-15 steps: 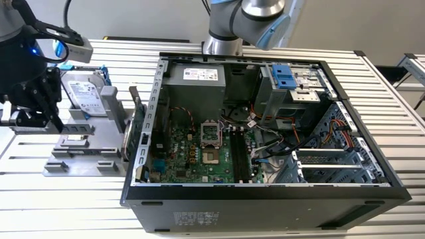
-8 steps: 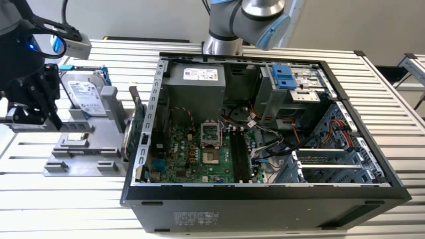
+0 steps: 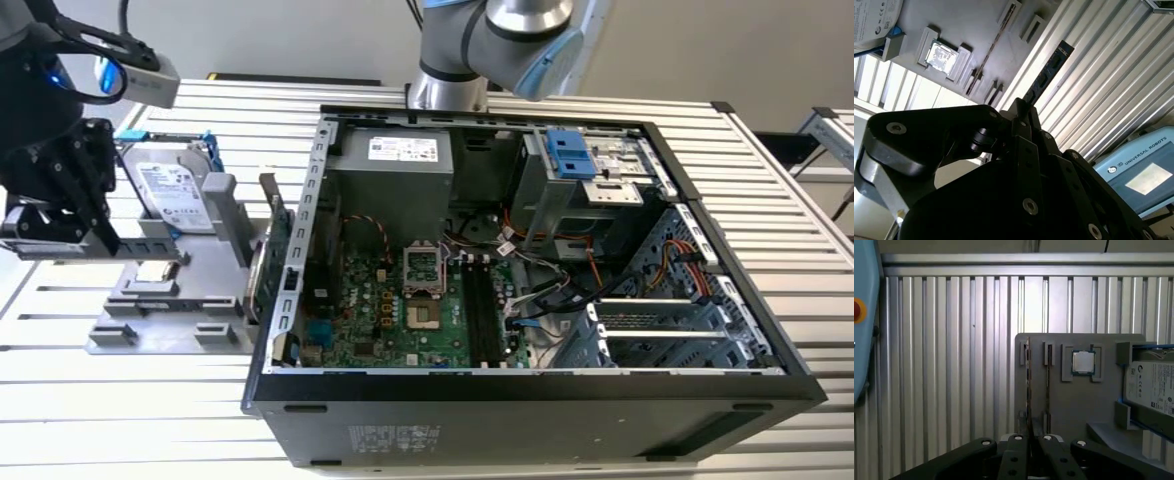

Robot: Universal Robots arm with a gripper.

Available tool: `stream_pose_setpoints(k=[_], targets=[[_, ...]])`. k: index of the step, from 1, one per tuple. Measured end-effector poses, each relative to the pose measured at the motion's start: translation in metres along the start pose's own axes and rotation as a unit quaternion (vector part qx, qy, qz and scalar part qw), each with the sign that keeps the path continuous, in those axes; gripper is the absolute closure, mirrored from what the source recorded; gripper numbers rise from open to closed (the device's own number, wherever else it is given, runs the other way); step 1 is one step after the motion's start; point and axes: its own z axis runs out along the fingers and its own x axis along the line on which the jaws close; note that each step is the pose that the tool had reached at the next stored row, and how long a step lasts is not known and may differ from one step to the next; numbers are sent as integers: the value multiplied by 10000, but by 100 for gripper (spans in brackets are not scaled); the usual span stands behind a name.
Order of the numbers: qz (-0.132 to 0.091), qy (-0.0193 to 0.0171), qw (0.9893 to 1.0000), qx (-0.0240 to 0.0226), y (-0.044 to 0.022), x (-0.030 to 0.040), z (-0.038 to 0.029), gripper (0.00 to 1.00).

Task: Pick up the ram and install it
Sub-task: 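Pick up the ram and move it above insertion slot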

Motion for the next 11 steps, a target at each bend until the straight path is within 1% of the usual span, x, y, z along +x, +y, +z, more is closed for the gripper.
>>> stream_pose_setpoints(k=[11], targets=[[0,0,10000,0,3,3,-123,100]])
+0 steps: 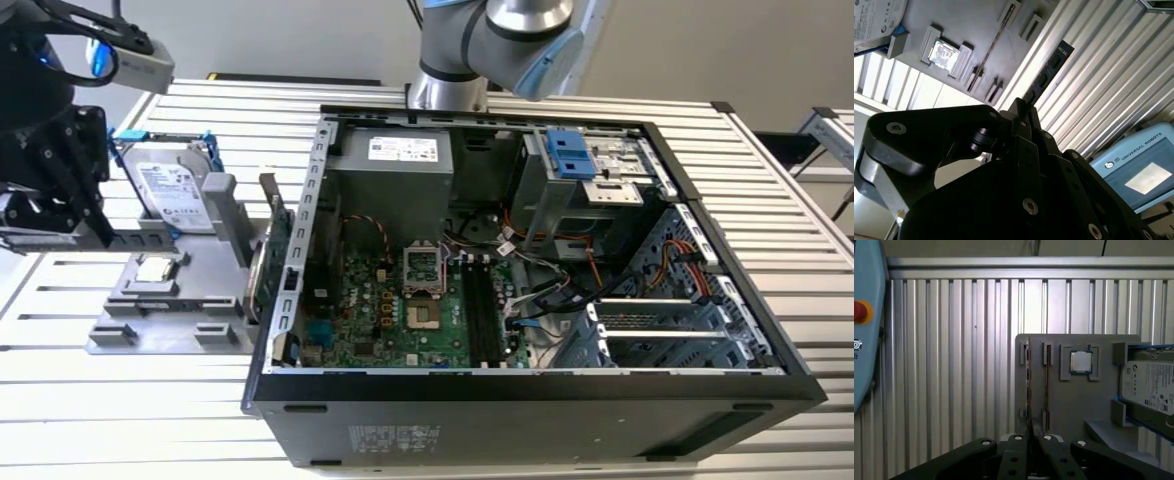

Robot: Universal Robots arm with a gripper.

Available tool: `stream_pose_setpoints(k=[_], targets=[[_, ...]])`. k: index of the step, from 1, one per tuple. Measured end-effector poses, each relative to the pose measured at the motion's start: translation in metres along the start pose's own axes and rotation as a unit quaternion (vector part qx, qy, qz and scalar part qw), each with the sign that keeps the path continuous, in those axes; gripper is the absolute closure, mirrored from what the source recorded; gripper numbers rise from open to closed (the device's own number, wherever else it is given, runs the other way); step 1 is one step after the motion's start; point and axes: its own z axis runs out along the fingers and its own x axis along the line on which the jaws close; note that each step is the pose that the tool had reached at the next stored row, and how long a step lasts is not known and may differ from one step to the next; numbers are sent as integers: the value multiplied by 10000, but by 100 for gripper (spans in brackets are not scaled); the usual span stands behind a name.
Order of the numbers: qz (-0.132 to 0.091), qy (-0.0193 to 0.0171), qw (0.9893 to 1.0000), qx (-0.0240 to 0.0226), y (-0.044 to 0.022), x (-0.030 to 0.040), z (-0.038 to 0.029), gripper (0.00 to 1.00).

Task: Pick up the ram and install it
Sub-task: 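Pick up the ram and move it above insertion slot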

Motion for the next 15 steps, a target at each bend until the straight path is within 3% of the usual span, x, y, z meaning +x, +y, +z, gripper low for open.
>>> stream_pose_setpoints(k=[15], targets=[[0,0,10000,0,4,4,-149,100]])
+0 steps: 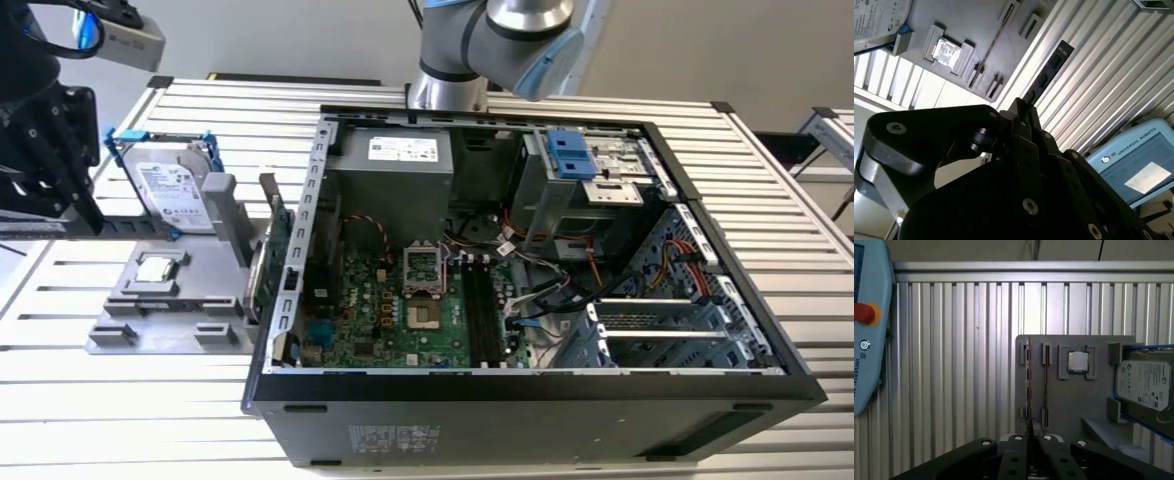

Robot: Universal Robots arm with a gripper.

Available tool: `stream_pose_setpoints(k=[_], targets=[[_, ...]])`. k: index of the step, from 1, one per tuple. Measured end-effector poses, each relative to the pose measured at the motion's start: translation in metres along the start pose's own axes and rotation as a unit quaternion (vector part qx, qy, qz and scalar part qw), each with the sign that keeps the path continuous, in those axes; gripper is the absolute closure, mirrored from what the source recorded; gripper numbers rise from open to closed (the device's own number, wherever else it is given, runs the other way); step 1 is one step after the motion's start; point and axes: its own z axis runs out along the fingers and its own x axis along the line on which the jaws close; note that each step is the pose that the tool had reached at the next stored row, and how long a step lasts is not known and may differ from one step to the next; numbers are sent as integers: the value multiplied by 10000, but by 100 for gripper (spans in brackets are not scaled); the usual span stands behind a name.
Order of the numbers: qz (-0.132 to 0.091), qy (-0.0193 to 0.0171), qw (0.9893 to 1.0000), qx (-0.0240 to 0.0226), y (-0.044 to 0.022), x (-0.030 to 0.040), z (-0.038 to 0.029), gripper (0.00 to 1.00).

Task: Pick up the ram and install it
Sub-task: 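Pick up the ram and move it above insertion slot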

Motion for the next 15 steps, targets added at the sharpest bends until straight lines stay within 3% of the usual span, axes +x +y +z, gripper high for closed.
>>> stream_pose_setpoints(k=[15], targets=[[-11,0,10000,1,4,4,-136,100]])
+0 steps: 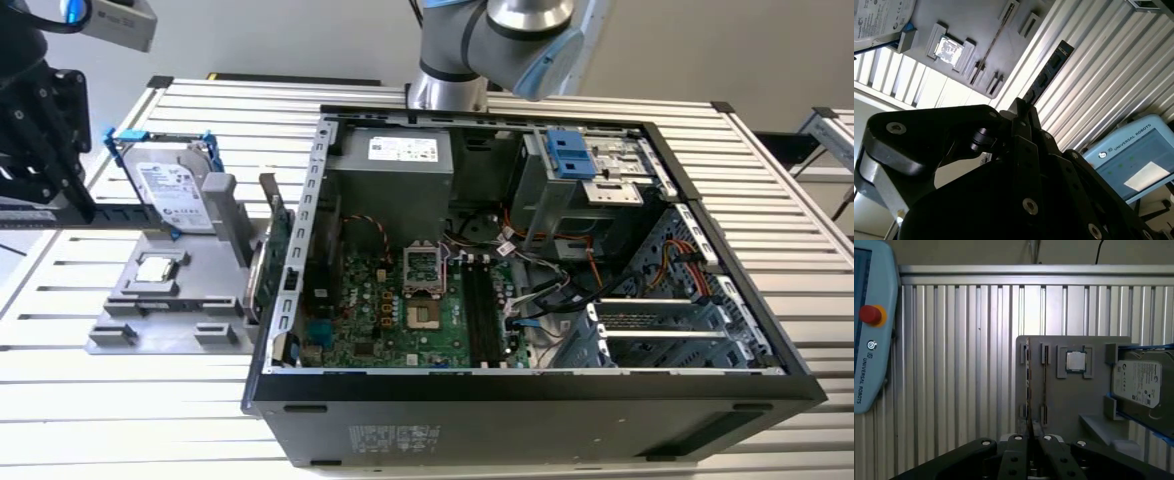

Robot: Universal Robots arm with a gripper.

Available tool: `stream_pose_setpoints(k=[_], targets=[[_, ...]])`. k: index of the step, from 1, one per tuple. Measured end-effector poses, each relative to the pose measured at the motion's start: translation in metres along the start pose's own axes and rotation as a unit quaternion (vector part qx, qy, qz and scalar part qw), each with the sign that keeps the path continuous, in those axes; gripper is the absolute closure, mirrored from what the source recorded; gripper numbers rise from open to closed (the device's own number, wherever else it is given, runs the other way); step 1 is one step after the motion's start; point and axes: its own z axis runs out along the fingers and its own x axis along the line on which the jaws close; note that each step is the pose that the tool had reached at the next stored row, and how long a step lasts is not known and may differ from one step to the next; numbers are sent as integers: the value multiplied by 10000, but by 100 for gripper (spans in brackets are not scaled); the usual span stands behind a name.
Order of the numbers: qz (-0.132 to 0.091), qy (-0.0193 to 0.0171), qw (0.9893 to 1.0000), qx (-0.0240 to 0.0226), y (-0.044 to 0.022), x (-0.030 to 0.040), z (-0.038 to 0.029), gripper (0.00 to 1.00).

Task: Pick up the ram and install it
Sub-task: 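Pick up the ram and move it above insertion slot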

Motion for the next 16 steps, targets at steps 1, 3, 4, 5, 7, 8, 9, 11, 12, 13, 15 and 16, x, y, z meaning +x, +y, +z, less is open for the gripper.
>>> stream_pose_setpoints(k=[1,3,4,5,7,8,9,11,12,13,15,16], targets=[[0,0,10000,0,0,0,-4,100],[0,0,10000,0,0,0,-7,100],[0,0,10000,0,0,0,-7,100],[0,1,10000,0,0,0,-7,100],[-1,1,10000,0,0,0,-7,100],[0,1,10000,0,0,0,-8,100],[0,1,10000,1,0,0,-7,100],[-1,1,10000,0,-8,0,-9,100],[-1,2,10000,0,-16,0,-9,100],[-1,1,10000,1,-25,0,-8,100],[-1,1,10000,1,-50,0,-9,100],[-1,1,10000,1,-64,0,-10,100]])
